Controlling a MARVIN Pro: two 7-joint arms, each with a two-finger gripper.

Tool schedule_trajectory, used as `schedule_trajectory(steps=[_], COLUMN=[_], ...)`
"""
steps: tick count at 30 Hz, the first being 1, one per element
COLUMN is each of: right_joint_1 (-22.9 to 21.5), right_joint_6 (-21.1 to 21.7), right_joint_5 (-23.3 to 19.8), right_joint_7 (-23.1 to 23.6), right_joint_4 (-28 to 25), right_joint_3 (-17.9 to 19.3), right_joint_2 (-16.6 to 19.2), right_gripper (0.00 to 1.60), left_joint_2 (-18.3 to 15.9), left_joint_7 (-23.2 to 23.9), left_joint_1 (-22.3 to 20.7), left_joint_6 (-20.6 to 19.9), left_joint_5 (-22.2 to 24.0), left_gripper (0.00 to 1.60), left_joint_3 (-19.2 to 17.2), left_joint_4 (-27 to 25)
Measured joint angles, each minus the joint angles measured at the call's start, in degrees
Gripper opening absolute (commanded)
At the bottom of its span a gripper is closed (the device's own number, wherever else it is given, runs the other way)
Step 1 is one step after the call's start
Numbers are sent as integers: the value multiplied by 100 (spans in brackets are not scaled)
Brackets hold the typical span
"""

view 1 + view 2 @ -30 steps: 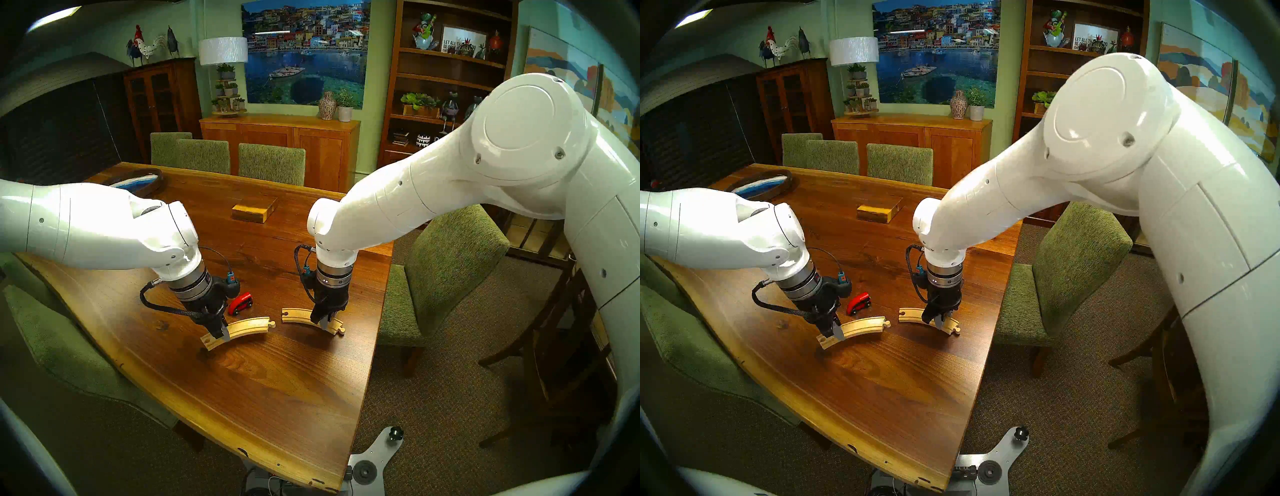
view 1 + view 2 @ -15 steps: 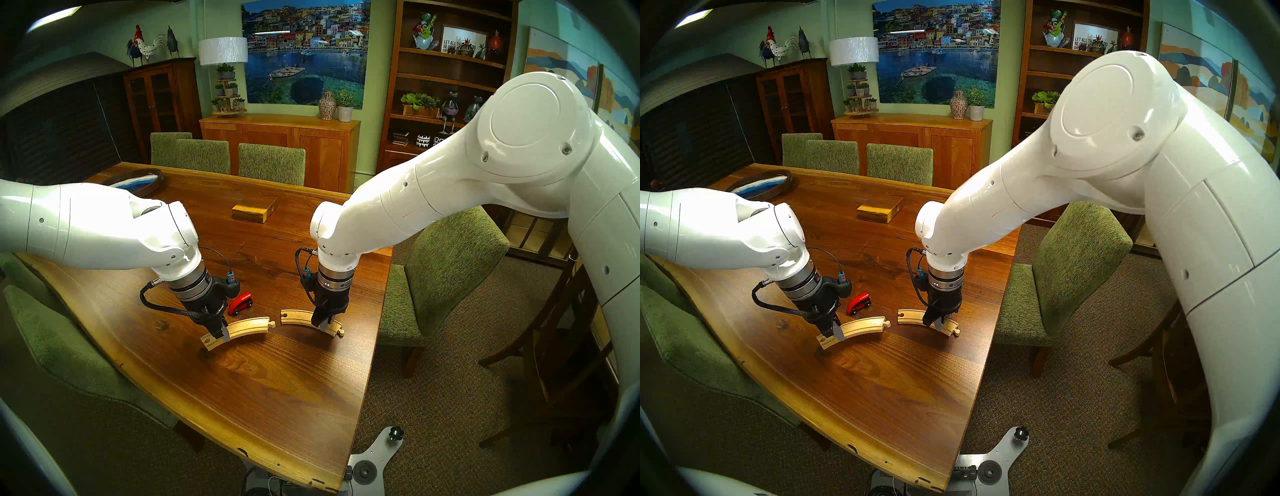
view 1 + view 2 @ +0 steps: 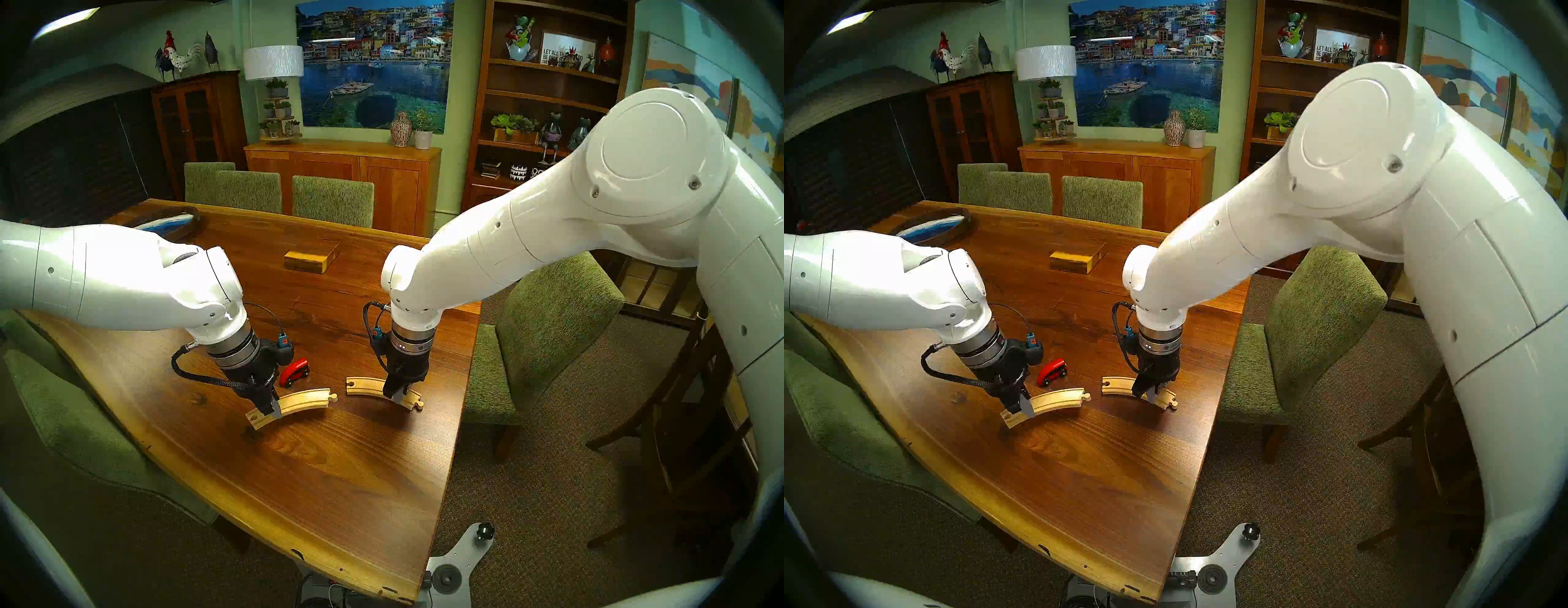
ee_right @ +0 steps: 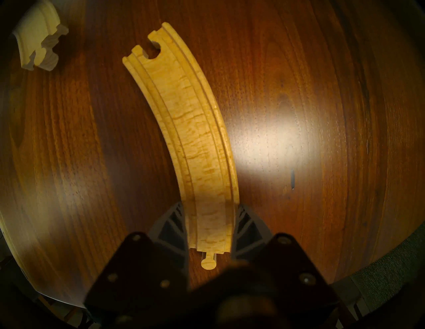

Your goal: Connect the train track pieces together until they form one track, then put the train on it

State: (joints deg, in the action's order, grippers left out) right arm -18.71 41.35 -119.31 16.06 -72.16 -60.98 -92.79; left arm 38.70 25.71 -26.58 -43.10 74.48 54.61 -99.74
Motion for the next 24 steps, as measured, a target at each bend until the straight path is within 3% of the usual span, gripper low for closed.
schedule_trajectory(steps=[24], right_joint_1=[125], right_joint_6=[60], right_joint_5=[159], right_joint_7=[239], right_joint_4=[241], right_joint_3=[0], right_joint_2=[-53], right_gripper=[0], left_joint_2=[0], left_joint_7=[-2], left_joint_1=[0], left_joint_6=[0], left_joint_5=[1], left_gripper=[0], left_joint_3=[0], left_joint_4=[0])
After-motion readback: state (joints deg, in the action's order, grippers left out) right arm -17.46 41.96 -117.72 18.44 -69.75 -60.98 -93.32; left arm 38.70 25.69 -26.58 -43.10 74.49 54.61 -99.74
